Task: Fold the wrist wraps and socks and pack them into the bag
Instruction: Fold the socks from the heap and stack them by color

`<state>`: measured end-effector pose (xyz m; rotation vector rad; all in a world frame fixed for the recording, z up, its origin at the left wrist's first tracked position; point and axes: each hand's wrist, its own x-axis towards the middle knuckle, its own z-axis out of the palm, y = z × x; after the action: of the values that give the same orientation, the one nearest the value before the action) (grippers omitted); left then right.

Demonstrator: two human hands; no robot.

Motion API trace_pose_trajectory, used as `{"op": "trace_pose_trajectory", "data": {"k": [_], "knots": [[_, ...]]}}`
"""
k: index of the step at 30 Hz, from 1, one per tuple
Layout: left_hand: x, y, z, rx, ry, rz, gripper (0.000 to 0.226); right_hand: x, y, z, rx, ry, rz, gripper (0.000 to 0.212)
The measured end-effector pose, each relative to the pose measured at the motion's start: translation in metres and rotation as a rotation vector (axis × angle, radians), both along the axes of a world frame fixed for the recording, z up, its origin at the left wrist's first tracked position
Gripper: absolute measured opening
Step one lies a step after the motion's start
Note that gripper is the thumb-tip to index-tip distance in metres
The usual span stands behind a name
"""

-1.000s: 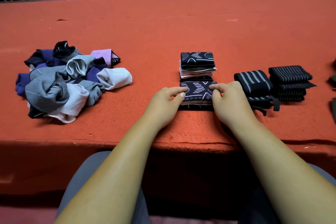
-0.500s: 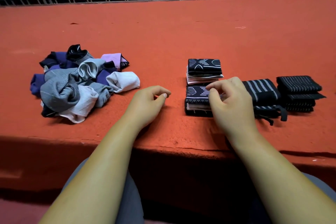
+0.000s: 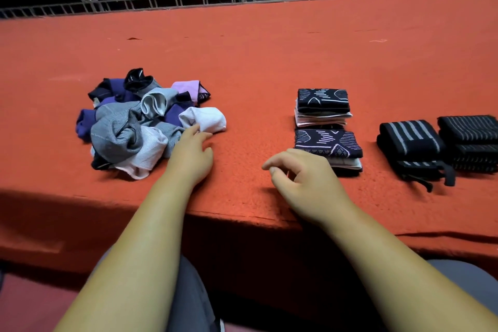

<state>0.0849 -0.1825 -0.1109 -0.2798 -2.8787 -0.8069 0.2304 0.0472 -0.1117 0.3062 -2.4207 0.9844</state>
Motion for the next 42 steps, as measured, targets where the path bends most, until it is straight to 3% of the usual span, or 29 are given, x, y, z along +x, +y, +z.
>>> {"op": "trace_pose_trajectory", "data": {"k": [6,11,16,19,21,23,26,29,33,36,39,42], "knots": [[-0.007,0.000,-0.002,0.015,-0.098,0.006,0.059,-0.003,0.003,-0.008,0.008,-0.063,-0.009,0.019],[-0.007,0.004,0.001,0.255,-0.113,0.020,0.059,-0.003,0.002,-0.009,0.012,-0.098,-0.005,0.019],[0.009,0.017,0.011,0.513,-0.058,0.117,0.025,-0.004,0.002,-0.009,-0.021,-0.107,-0.010,0.019],[0.023,0.019,0.014,0.605,-0.018,0.133,0.030,-0.004,0.003,-0.009,-0.068,-0.120,-0.031,0.020],[0.028,0.015,0.016,0.720,-0.028,0.179,0.016,-0.004,0.002,-0.008,-0.107,-0.110,-0.054,0.018],[0.035,0.013,0.023,0.909,-0.107,0.142,0.021,-0.004,0.001,-0.006,-0.173,-0.088,-0.081,0.017],[0.043,0.012,0.028,1.196,-0.321,0.022,0.037,-0.003,-0.001,-0.002,-0.424,-0.100,-0.099,0.014],[0.055,0.016,0.032,1.286,-0.501,-0.104,0.041,0.001,-0.003,0.007,-0.544,-0.060,-0.081,0.006],[0.059,0.021,0.030,1.234,-0.586,-0.222,0.036,0.007,-0.007,0.013,-0.459,-0.067,-0.043,0.018],[0.061,0.026,0.025,1.093,-0.518,-0.233,0.025,0.005,-0.007,0.010,-0.323,-0.019,-0.117,0.018],[0.067,0.031,0.021,0.647,-0.131,-0.235,0.012,0.003,-0.005,0.008,-0.256,0.011,-0.150,0.015],[0.077,0.040,0.024,0.422,0.248,-0.299,0.016,0.001,-0.004,0.007,-0.219,0.037,-0.177,0.008]]}}
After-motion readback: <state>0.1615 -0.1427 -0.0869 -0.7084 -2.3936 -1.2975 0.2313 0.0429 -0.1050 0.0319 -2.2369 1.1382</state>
